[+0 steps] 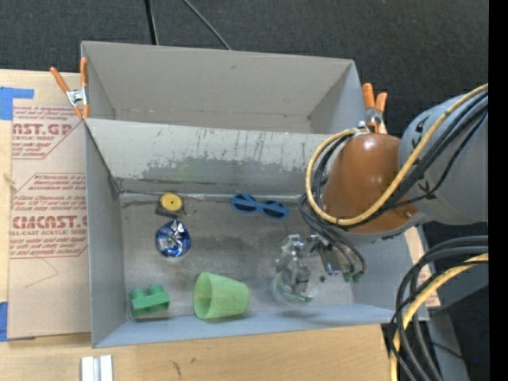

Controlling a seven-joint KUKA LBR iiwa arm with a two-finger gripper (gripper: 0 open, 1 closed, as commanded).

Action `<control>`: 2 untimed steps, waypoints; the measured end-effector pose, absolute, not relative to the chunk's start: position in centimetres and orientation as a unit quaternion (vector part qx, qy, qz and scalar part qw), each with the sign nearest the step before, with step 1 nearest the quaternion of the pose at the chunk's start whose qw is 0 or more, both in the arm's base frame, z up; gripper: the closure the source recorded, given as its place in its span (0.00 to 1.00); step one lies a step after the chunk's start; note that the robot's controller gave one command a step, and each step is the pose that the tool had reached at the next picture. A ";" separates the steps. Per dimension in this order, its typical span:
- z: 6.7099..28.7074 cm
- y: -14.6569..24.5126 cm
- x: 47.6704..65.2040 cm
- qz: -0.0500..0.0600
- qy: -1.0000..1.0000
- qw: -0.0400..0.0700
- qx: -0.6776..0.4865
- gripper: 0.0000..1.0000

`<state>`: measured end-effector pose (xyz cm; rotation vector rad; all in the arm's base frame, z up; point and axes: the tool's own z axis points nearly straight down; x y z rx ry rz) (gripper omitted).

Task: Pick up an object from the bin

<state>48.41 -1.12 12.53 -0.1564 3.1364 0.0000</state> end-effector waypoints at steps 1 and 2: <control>33.3 -0.5 50.1 0.000 0.999 0.006 -0.039 1.00; 23.2 -1.0 49.0 0.000 0.997 -0.002 0.082 1.00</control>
Offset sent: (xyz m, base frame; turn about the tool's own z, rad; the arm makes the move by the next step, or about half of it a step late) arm 0.0154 0.0063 0.2028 0.0202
